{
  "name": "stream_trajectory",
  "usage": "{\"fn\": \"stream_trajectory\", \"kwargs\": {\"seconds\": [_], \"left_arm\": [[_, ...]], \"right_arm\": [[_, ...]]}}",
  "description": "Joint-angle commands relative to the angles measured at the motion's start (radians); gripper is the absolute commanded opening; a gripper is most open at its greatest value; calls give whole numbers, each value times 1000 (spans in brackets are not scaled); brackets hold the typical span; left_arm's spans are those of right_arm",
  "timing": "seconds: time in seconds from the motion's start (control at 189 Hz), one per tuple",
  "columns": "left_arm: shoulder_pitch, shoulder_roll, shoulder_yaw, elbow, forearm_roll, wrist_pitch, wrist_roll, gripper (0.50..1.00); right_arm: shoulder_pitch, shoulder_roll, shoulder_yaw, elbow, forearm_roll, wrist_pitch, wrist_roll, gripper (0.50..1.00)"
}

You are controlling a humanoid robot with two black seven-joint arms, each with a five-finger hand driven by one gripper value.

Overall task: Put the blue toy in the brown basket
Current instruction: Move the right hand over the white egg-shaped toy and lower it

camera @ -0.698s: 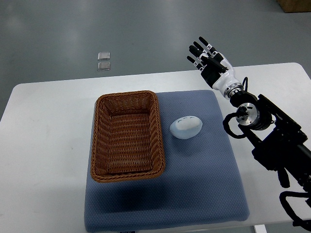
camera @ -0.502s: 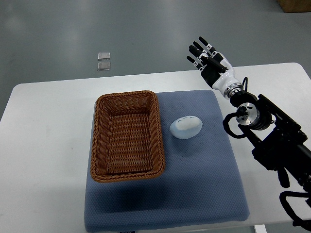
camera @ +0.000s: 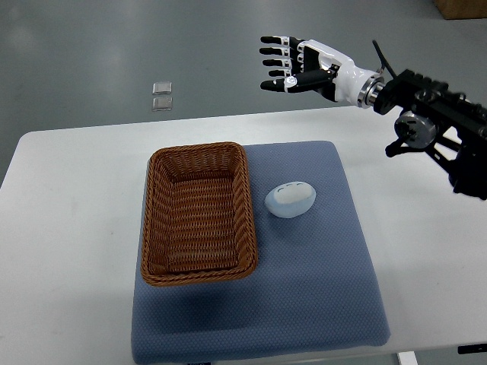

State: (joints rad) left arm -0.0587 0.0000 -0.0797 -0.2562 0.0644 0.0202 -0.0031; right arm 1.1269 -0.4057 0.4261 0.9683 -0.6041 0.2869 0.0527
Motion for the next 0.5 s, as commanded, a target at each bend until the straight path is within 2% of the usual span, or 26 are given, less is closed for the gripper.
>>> {"fn": "stream_trajectory", "kwargs": {"seconds": [0.0, 0.085, 0.18, 0.275, 0.37, 0.497], "left_arm": [[-1, 0, 1, -6, 0, 0, 0, 1000], [-4, 0, 1, -8, 2, 0, 0, 1000], [-4, 0, 1, -9, 2, 0, 0, 1000], [-4, 0, 1, -9, 2, -2, 0, 1000], [-4, 0, 1, -9, 2, -2, 0, 1000], [-4, 0, 1, -9, 2, 0, 0, 1000]], "right_arm": [[218, -74, -283, 66, -57, 66, -80, 903], [379, -88, -489, 147, -60, 123, -169, 903], [533, -82, -665, 243, -59, 136, -235, 901], [623, -62, -757, 313, -54, 136, -260, 899], [659, -28, -803, 337, -52, 130, -278, 893], [662, 39, -879, 339, -59, 71, -287, 874]]}}
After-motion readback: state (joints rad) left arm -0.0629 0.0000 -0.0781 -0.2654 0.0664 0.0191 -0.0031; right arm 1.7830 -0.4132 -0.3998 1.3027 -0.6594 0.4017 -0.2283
